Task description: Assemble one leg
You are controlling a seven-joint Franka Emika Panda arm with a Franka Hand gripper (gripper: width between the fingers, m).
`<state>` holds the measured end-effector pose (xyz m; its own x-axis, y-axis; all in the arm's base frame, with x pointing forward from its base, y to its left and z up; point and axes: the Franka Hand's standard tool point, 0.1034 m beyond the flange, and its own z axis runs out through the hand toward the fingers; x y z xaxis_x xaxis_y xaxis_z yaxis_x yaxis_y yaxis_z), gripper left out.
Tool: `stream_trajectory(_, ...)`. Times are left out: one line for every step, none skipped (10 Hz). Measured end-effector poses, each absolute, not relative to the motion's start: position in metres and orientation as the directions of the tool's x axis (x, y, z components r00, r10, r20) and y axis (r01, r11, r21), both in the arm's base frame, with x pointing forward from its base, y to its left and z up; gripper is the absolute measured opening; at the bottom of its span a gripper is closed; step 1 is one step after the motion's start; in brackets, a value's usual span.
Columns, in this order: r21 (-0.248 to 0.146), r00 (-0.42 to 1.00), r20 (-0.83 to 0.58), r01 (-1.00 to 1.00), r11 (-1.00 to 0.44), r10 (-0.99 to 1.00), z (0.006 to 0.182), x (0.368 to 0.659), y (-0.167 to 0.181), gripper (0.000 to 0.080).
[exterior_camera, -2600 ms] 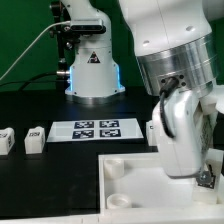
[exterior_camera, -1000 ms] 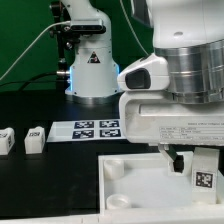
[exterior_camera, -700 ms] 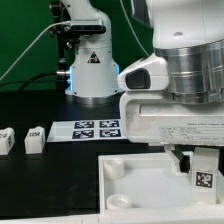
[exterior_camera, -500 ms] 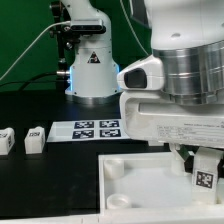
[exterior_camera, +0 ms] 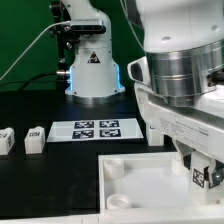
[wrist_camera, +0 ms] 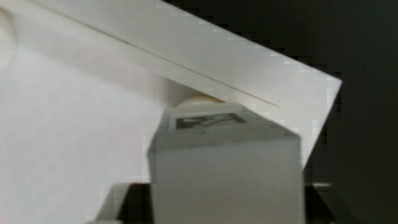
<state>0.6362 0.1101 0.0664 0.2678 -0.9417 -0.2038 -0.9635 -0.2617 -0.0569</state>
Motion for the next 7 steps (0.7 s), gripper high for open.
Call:
stream_trajectory(-0.042, 0.135, -0.229, -0.991, -0.129, -0.964, 0.0659, 0.6347, 0.109, 0.0297)
stream_trajectory(-0.037, 0.077, -0.245, -0.997, -0.07, -0.966, 0.0656, 0.6338, 0.1087, 0.0297)
stream_trajectory(-0.009, -0.042, -0.257, -0.999, 0.046, -0.966, 0.0657, 0.6332, 0.1094, 0.0297)
stream_trajectory(0.014, -0.134, -0.256, -0.991, 0.135, -0.957, 0.0662, 0.6333, 0.1094, 0.0297)
stream_trajectory(0.023, -0.172, -0.255, -0.985, 0.172, -0.951, 0.0664, 0.6334, 0.1093, 0.0297)
stream_trajectory(0.041, -0.257, -0.254, -0.966, 0.255, -0.932, 0.0669, 0.6335, 0.1091, 0.0297)
stream_trajectory(0.042, -0.255, -0.254, -0.966, 0.253, -0.933, 0.0665, 0.6331, 0.1092, 0.0297)
